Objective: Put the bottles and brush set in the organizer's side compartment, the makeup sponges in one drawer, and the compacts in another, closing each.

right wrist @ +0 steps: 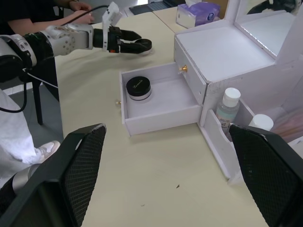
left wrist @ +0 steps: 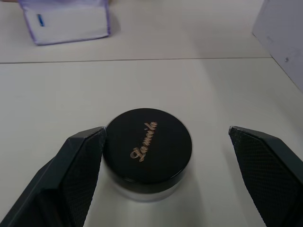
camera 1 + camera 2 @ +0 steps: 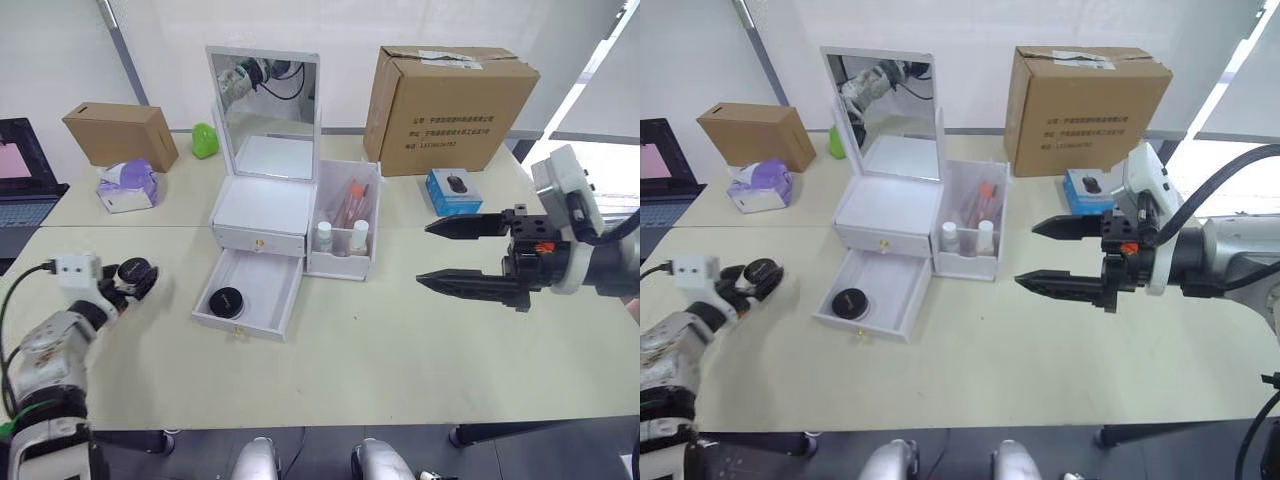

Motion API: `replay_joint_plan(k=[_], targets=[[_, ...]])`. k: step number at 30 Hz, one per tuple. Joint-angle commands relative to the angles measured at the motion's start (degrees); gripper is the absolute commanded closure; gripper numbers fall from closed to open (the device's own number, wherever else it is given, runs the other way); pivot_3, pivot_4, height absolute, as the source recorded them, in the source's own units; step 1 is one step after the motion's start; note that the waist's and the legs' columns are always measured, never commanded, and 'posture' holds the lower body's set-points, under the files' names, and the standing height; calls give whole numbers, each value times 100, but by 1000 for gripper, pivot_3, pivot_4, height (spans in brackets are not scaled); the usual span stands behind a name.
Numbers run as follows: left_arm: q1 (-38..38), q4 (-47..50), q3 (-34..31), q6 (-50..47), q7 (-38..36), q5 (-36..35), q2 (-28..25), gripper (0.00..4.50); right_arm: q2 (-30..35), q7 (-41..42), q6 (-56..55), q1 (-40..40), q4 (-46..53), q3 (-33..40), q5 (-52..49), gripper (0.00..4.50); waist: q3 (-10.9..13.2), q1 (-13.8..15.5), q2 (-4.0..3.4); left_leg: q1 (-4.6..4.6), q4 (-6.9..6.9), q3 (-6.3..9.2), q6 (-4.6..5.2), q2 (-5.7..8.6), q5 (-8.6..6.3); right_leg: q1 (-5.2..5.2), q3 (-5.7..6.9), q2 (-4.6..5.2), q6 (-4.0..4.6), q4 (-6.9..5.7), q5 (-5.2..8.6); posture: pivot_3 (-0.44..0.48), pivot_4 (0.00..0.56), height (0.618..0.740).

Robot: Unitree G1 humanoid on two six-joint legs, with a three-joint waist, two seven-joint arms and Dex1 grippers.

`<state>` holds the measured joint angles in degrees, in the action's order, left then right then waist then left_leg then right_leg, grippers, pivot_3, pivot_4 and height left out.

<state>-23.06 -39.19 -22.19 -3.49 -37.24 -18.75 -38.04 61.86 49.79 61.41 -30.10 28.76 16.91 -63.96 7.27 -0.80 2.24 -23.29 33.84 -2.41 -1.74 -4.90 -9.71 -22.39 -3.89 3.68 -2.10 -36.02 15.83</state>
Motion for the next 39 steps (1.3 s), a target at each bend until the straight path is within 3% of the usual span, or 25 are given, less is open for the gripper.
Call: replay_joint_plan(k=[1,13,22,32,36,38,39], targets=[[-206,-237,68,268,35,138,-7,46,136,-159,70,-9,130,308,-232,0,0,-2,0,0,0,0,0,0,0,0,0,0,0,0,0,0,150,740],[-303,-488,-110,423,316,86,-97,46,232,-340,-4,130,173,346,-395,0,0,2,0,0,0,4,0,0,0,3,-3,-2,-2,-1,0,0,150,740],[-345,-431,-14,376,281,123,20,46,194,-435,-16,48,192,241,-433,0,0,11,0,-3,1,4,0,0,0,4,-2,-2,-4,0,-2,0,150,740],[-809,-1102,274,551,419,452,45,46,234,-749,77,-111,233,197,-665,0,0,10,0,-4,2,7,1,1,0,4,-2,-4,-6,-1,-3,0,150,740],[-867,-1265,245,620,452,470,12,902,251,-868,94,-186,223,164,-736,0,0,8,0,-3,2,15,1,0,1,4,-3,-11,-6,-2,-3,0,150,740],[-859,-1269,162,608,435,393,-3,1545,256,-916,94,-213,221,132,-775,0,0,8,0,-2,2,19,1,0,1,5,-3,-13,-6,-2,-3,0,150,740],[-872,-1257,72,559,457,308,-13,1591,254,-940,93,-230,212,109,-789,0,0,7,0,-2,2,19,1,0,1,5,-3,-13,-6,-2,-3,0,150,740]])
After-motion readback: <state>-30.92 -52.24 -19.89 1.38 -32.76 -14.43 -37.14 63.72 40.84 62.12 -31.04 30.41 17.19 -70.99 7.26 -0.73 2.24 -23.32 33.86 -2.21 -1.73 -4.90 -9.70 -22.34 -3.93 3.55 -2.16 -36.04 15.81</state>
